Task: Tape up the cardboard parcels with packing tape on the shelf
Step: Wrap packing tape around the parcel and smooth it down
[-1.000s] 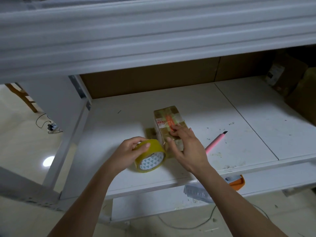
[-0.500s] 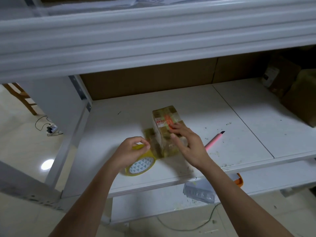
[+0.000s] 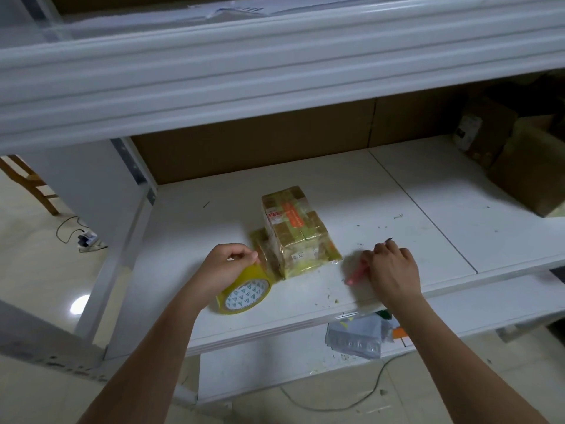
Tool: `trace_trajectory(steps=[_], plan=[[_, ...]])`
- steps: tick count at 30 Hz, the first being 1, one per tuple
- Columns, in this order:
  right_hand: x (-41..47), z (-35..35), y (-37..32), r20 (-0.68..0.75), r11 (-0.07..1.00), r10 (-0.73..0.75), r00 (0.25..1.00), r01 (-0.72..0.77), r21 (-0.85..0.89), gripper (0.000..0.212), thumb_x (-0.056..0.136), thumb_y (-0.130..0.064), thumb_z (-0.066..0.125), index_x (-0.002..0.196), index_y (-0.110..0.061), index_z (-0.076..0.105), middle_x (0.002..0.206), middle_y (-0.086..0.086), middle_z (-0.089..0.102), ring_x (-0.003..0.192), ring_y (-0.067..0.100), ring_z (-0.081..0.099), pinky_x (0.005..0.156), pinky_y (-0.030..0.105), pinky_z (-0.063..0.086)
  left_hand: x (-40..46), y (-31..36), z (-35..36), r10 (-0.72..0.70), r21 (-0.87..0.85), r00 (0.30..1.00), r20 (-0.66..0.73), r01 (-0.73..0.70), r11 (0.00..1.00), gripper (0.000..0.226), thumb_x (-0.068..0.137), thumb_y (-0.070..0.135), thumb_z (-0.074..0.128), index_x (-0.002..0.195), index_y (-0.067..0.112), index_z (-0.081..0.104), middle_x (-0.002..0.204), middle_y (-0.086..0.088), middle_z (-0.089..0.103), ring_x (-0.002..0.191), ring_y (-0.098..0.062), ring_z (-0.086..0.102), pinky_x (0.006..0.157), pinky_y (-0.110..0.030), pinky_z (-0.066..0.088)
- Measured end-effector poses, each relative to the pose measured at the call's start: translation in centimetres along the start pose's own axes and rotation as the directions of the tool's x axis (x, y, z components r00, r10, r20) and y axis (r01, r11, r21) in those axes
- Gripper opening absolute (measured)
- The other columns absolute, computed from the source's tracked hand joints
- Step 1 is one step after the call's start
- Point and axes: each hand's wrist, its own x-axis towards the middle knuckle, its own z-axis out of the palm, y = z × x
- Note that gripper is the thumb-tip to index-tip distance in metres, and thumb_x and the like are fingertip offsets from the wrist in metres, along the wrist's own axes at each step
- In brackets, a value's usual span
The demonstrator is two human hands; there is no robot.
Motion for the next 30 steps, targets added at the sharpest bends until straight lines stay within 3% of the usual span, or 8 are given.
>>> trace_trajectory(steps=[4,8,10,13,18,24,27,30], plan=[[-0.6,-0.7,0.5,-0.176,0.99,0.038,0.984,-0.012,0.143,0.015,0.074,-0.013,0.072,0.088,-0.015,0.066,0.081,0.005,0.06,0.074,0.028,0.058,0.068,0.034,0.043,-0.1,0.0,0.1,0.0,0.001,1.0,0.011,0.0,1.0,0.022,0.097,0.03,0.059,0.084,0.019,0.073,0.092,-0.004,0.069,0.089,-0.018,0.064,0.077,-0.032,0.051],[-1.1,-4.5,-1.1,-0.589,0.804,0.237,0.773,0.184,0.565,0.006,0.078,-0.009,0.06,0.08,-0.007,0.055,0.073,0.001,0.051,0.055,0.019,0.042,0.051,0.025,0.033,-0.2,-0.2,0.1,-0.02,-0.033,1.0,0.013,0.021,0.999,0.023,0.098,0.032,0.057,0.086,0.017,0.07,0.094,-0.009,0.071,0.086,-0.021,0.067,0.073,-0.03,0.051],[-1.4,-6.9,-3.4,-0.613,0.647,0.266,0.744,0.334,0.686,0.012,0.087,-0.016,0.053,0.089,-0.006,0.058,0.073,-0.005,0.052,0.054,0.009,0.046,0.053,0.01,0.036,-0.2,-0.3,0.2,-0.018,-0.05,1.0,0.015,0.018,0.999,0.023,0.098,0.031,0.057,0.085,0.016,0.069,0.094,-0.01,0.071,0.085,-0.023,0.068,0.071,-0.028,0.05],[-1.6,-8.9,-7.5,-0.562,0.406,0.135,0.816,0.472,0.782,0.026,0.096,-0.021,0.049,0.111,-0.006,0.064,0.085,-0.002,0.063,0.067,0.003,0.06,0.058,0.009,0.047,-0.2,-0.4,0.3,-0.021,-0.057,1.0,0.014,0.022,0.998,0.024,0.099,0.031,0.056,0.084,0.016,0.068,0.091,-0.008,0.071,0.084,-0.024,0.067,0.071,-0.03,0.049],[-1.6,-8.0,-11.1,-0.469,0.182,0.002,0.883,0.461,0.869,0.01,0.086,-0.007,0.069,0.096,-0.009,0.07,0.08,-0.004,0.067,0.065,0.001,0.058,0.06,0.011,0.042,-0.3,-0.3,0.5,0.006,-0.075,1.0,0.006,-0.006,0.997,0.027,0.1,0.029,0.054,0.081,0.014,0.067,0.081,-0.012,0.066,0.076,-0.02,0.06,0.072,-0.029,0.044],[-1.6,-6.8,-11.5,-0.399,0.268,-0.065,0.915,0.401,0.876,0.011,0.076,0.007,0.066,0.071,0.0,0.06,0.061,-0.008,0.056,0.054,0.004,0.051,0.051,0.007,0.033,0.0,-1.1,0.4,0.016,-0.046,1.0,-0.023,-0.017,0.999,0.028,0.099,0.031,0.054,0.078,0.018,0.066,0.09,-0.017,0.069,0.078,-0.02,0.062,0.073,-0.028,0.043],[-1.3,-6.7,-11.5,-0.418,0.296,-0.149,0.896,0.444,0.846,0.006,0.078,-0.003,0.061,0.073,-0.001,0.06,0.063,0.001,0.057,0.056,0.013,0.052,0.05,0.02,0.04,0.1,-1.3,0.5,0.031,-0.019,0.999,-0.028,-0.031,0.999,0.028,0.099,0.032,0.053,0.079,0.019,0.066,0.088,-0.01,0.069,0.085,-0.024,0.064,0.075,-0.029,0.044],[-1.0,-6.0,-11.4,-0.405,0.361,-0.26,0.877,0.477,0.801,0.011,0.075,-0.004,0.058,0.067,-0.008,0.053,0.059,-0.008,0.05,0.05,0.006,0.047,0.069,0.015,0.047,0.2,-1.6,0.3,0.035,-0.037,0.999,-0.023,-0.036,0.999,0.028,0.1,0.03,0.053,0.078,0.018,0.065,0.09,-0.007,0.07,0.086,-0.022,0.065,0.074,-0.029,0.045]])
